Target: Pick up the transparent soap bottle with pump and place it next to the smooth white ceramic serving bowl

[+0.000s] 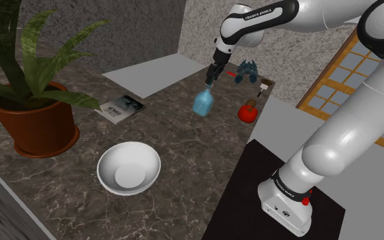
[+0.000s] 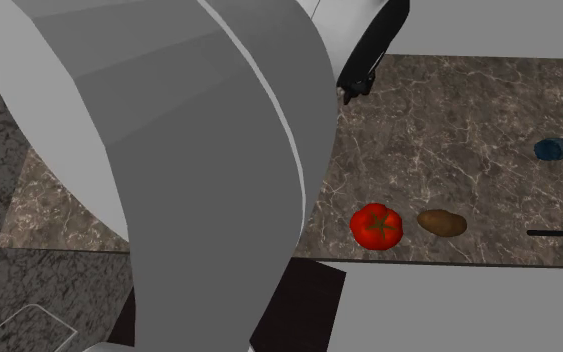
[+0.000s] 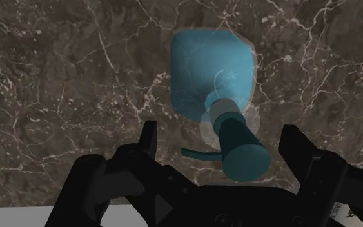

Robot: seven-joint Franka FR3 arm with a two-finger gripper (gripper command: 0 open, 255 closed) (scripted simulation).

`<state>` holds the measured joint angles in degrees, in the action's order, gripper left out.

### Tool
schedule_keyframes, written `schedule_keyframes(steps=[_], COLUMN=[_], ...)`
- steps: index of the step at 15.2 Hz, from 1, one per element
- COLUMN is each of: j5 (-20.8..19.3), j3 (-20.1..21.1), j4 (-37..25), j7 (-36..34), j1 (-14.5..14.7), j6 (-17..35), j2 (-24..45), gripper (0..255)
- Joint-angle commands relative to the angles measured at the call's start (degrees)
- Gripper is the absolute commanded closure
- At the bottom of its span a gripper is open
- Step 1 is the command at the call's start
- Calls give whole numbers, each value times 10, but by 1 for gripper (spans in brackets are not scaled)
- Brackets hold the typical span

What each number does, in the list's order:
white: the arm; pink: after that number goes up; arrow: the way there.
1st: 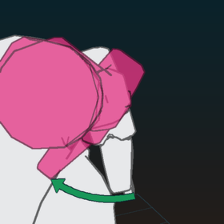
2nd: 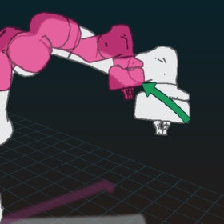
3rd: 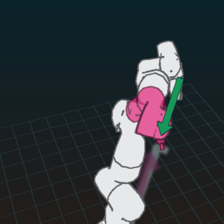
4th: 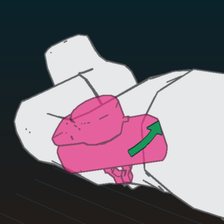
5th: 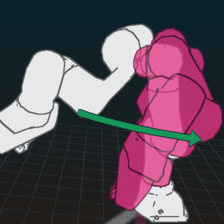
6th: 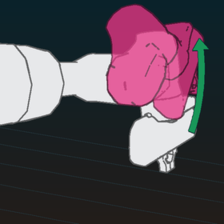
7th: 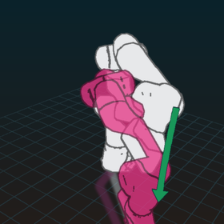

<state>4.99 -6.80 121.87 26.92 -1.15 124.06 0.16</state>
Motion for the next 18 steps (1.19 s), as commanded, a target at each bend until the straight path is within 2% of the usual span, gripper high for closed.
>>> schedule_keyframes(steps=[1, 4, 5, 14, 18], j5=[0, 0, 0, 0, -3], j3=[0, 0, 0, 0, 0], j4=[1, 1, 1, 1, -17], j7=[0, 0, 0, 0, -4], j1=[0, 0, 0, 0, 0], j6=[1, 1, 1, 1, -29], j2=[0, 0, 0, 0, -12], gripper=[0, 0, 255, 255, 255])
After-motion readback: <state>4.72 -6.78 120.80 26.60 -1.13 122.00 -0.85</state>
